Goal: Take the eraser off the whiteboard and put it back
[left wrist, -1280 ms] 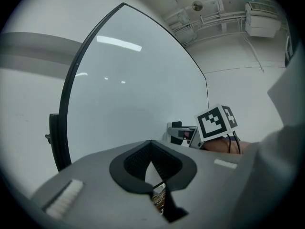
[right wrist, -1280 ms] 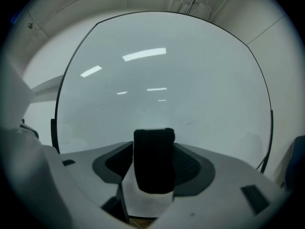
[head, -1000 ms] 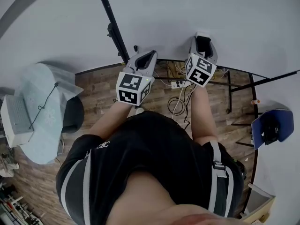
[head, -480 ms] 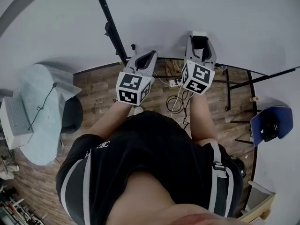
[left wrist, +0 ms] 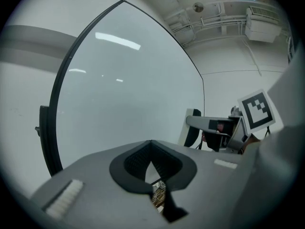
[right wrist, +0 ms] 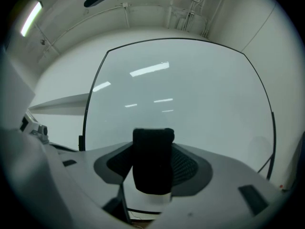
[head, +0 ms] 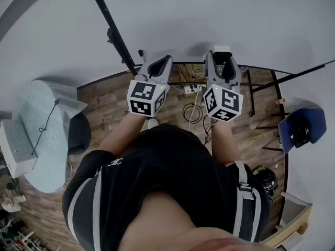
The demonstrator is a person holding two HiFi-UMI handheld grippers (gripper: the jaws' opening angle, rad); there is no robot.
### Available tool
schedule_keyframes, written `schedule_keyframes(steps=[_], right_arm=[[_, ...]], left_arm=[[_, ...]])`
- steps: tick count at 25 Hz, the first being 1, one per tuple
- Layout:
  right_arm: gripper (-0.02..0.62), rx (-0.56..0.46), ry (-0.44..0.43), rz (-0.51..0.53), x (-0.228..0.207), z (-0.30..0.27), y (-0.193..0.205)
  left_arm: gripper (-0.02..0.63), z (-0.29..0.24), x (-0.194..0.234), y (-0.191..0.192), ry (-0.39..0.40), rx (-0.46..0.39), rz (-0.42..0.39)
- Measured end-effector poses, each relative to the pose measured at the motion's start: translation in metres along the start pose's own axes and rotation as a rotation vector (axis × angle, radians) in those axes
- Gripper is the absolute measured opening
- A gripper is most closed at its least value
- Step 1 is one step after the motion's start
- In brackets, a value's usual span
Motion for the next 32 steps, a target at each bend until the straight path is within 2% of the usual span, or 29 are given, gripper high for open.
schedule_keyframes(steps=[7, 14, 23, 32], right_arm=[[0.238, 0.068, 0.032, -0.006, -0.006, 0.033, 0.018], [0.237, 0.069, 0.023, 0.001, -0.01, 0.029, 0.02], [0.237, 0.062, -0.037, -0.027, 0.0, 0.013, 0.021], [0.237, 0.035, -0.144, -0.059, 0.031, -0.021, 0.023]], left_arm=[[0.009, -0.008, -0.007, 0.006, 0.032, 0.017, 0.006], [0.009, -0.015, -0.01, 0.008, 0.043, 0.021, 0.007], [0.009, -0.01, 0.0, 0.007, 0.003, 0.022, -0.002], [0.009, 0.009, 0.025, 0.005, -0.099, 0.018, -0.008]])
Point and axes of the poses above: the fingertips, and each gripper's own axes: z backward along the fingers, x to its left, y out of its underside, the point moved 6 cm from there along z, backward along the fingers, and after that the axes turned 15 degrees about -x, right-handed, at the moved point
